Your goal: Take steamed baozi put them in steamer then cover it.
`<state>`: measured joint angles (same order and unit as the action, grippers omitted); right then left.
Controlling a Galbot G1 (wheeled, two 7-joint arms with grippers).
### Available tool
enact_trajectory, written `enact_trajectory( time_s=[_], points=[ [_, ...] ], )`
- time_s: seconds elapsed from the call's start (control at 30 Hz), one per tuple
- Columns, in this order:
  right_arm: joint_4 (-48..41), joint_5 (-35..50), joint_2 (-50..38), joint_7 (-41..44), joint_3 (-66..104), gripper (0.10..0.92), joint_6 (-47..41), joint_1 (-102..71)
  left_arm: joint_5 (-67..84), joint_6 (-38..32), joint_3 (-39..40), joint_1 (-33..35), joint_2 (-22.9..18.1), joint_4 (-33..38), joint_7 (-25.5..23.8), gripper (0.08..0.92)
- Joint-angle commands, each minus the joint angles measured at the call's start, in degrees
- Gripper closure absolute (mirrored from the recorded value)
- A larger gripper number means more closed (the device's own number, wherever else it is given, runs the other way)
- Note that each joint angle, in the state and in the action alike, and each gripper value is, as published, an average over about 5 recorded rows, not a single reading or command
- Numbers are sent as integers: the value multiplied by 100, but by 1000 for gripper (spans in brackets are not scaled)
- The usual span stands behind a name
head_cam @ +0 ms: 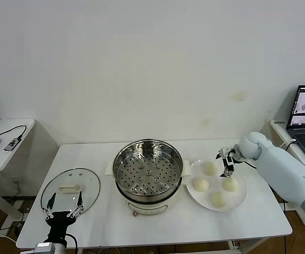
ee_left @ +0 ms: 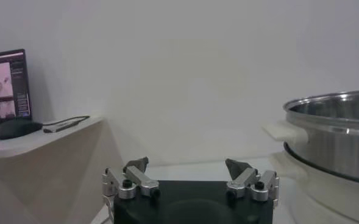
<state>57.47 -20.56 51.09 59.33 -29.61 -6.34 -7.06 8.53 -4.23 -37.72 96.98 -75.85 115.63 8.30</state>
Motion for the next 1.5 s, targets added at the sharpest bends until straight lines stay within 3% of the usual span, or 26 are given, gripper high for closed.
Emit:
enact_trajectory(
  time_s=[0.03,0.6,1.07,1.27,1.5],
  points=[
    [-554,-216,487,53,-305,203,-22,275,-14,-7,-29,1,20,-8,-9,177],
    [-911,-575,876,-37,-127,213,-55,185,-61,-41,-49,23,17,-36,-7,177],
    [-868,-704,780,23,-114,396,-35,167,-49,-43,-72,54,8,-30,-8,177],
    [-504,-300,465,68,-261,453,-50,307,-25,-70,-64,69,10,-49,-2,177],
    [461,1000,-256,121,-915,451,-319,1153,49,-165,12,69,52,-146,-27,177]
  ],
)
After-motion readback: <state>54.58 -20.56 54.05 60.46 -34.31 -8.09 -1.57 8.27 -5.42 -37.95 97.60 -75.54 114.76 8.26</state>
